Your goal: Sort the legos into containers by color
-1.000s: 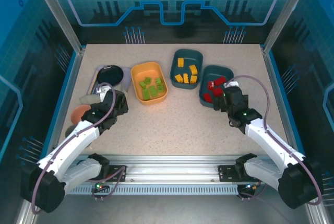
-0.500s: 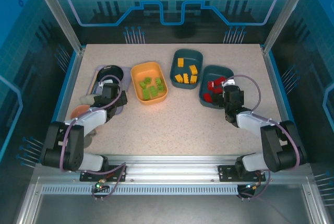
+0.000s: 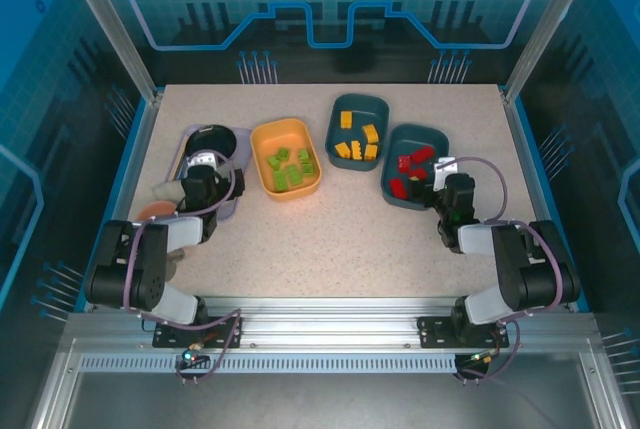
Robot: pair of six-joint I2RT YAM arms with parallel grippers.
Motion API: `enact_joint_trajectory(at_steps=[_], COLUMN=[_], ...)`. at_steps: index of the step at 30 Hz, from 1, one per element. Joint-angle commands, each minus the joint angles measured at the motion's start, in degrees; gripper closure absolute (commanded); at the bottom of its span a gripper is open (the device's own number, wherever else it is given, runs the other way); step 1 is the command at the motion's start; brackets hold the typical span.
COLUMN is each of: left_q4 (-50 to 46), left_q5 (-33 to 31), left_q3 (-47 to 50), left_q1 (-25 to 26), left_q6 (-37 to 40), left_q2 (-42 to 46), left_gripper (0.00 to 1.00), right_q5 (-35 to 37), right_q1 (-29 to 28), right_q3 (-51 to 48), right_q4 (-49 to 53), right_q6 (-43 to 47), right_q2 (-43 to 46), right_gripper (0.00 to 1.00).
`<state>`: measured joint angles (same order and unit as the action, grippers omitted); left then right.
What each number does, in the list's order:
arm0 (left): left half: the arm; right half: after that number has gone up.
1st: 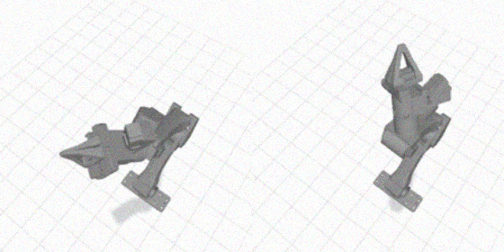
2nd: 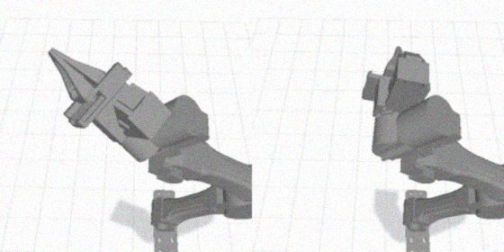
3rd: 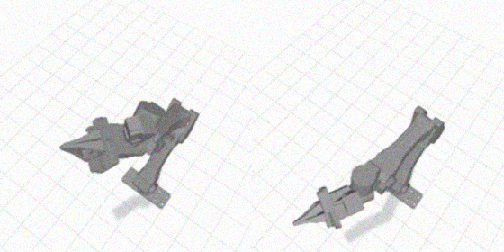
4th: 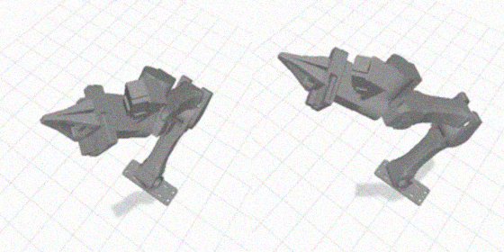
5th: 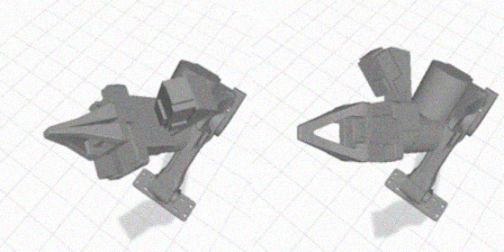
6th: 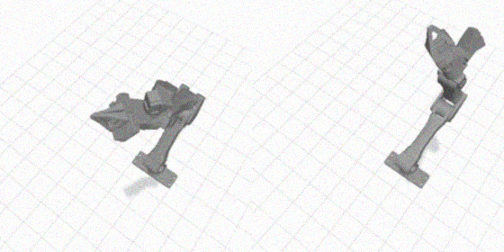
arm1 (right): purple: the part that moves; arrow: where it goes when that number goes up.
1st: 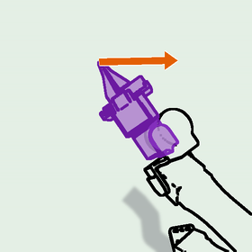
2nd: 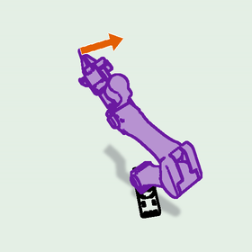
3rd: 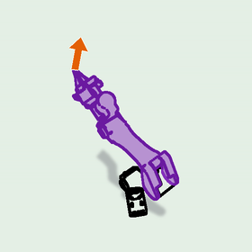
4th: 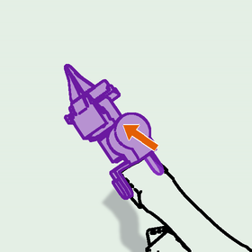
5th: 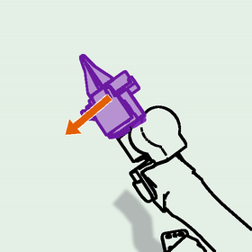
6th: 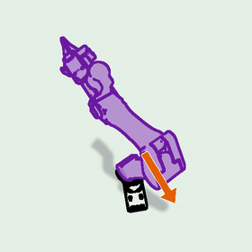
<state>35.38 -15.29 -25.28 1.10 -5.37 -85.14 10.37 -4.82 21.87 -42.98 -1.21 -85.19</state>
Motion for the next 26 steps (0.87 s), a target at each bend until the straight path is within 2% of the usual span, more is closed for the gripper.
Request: enact_joint_trajectory(at_steps=[1,26], left_q4=[13.30,11.84], left_q5=[1.46,0.61], left_q3=[3.59,2.81], left_q1=[-0.14,0.48], left_q6=[1.89,2.22], left_q2=[-1.51,-1.54], left_gripper=[0.01,0.01], right_q5=[-0.11,0.62], right_q1=[0.59,-0.03], right_q3=[1.54,1.76], right_q4=[-2.88,-2.81], right_q6=[0.03,0.52], right_q2=[-1.01,-1.03], right_gripper=[0.00,0.00])
